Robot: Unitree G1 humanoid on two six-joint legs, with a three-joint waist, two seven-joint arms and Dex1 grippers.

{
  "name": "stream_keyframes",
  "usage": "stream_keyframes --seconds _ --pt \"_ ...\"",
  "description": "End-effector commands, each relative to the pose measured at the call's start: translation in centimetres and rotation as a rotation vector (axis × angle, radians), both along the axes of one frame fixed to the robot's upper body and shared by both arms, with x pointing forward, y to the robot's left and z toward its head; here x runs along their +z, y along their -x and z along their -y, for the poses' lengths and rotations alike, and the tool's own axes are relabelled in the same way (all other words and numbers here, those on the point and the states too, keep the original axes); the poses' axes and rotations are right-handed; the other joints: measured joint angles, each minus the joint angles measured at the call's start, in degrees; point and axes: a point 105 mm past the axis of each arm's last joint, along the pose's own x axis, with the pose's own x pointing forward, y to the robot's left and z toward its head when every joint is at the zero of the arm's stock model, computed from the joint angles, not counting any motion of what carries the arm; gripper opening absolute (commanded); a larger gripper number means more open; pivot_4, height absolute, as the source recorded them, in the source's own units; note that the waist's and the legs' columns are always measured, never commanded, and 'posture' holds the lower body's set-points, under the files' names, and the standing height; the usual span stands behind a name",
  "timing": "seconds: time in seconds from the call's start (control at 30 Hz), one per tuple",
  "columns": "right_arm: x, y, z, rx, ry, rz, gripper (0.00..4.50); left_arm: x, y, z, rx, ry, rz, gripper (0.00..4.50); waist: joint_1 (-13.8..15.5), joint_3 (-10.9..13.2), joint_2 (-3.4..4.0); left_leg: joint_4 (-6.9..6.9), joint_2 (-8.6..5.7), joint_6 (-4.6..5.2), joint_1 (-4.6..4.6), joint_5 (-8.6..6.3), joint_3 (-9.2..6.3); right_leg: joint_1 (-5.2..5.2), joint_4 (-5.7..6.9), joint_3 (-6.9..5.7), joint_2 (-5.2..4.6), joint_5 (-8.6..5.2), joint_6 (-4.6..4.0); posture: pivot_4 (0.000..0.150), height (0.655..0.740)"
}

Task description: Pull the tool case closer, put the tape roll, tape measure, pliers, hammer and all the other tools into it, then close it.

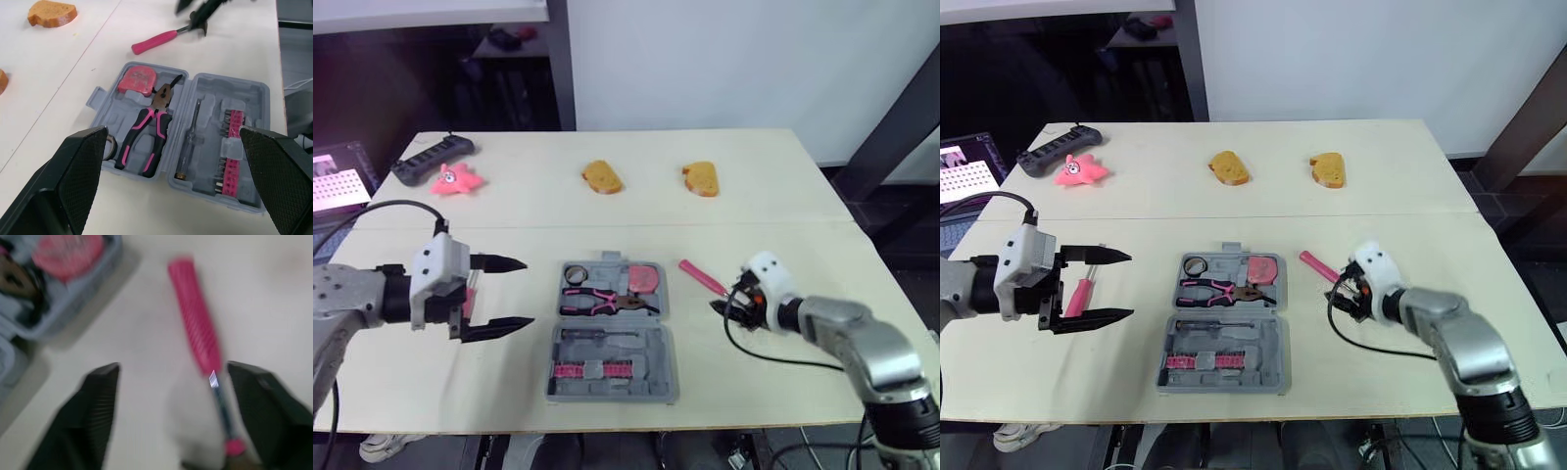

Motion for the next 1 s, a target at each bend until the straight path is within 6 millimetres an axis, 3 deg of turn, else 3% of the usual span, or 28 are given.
stream_keyframes --seconds 0.03,0.43,0.53,0.73,0.87,1.0 --pt "0.1 -0.6 0.7 0.046 0.051 0.012 4.43 0.6 -0.1 0.3 -0.010 -0.006 0.044 4.50 0.0 0.0 -0.02 0.02 0.00 0.00 -0.03 0.00 -0.01 0.00 -0.01 -0.01 0.00 -0.01 0.01 0.150 0.7400" --pt "-4.9 -1.9 3.3 0.090 0.072 -0.133 4.43 0.9 0.6 0.1 0.005 0.007 0.058 4.50 -0.2 0.0 0.06 0.06 0.00 0.01 -0.21 0.00 0.00 -0.17 0.01 0.00 -0.01 0.02 0.04 0.150 0.7400" --pt "-5.3 -2.4 3.4 0.068 0.040 -0.129 3.26 0.9 0.7 0.0 0.011 0.004 0.059 4.50 -0.2 0.0 0.06 0.08 0.00 0.01 -0.17 0.00 0.00 -0.13 0.01 0.00 0.00 0.03 0.03 0.150 0.7400" --pt "-5.8 -2.6 4.2 0.048 0.045 -0.125 0.14 0.8 0.7 0.1 0.013 0.003 0.063 4.50 -0.2 0.0 0.05 0.07 0.00 0.01 -0.12 0.00 0.00 -0.09 0.02 0.00 0.00 0.03 0.03 0.150 0.7400" --pt "-5.7 -2.4 4.1 0.062 0.052 -0.120 0.06 0.8 0.7 0.1 0.015 0.001 0.063 4.50 -0.2 0.0 0.05 0.08 0.00 0.01 -0.12 0.00 0.00 -0.09 0.02 -0.01 0.00 0.03 0.03 0.150 0.7400" --pt "-3.9 -2.7 4.0 0.046 -0.007 -0.075 0.06 0.8 0.7 0.0 0.021 0.003 0.063 4.50 -0.1 0.0 0.05 0.06 0.00 0.01 -0.12 0.00 -0.01 -0.09 0.02 -0.01 0.00 0.03 0.04 0.150 0.7400"
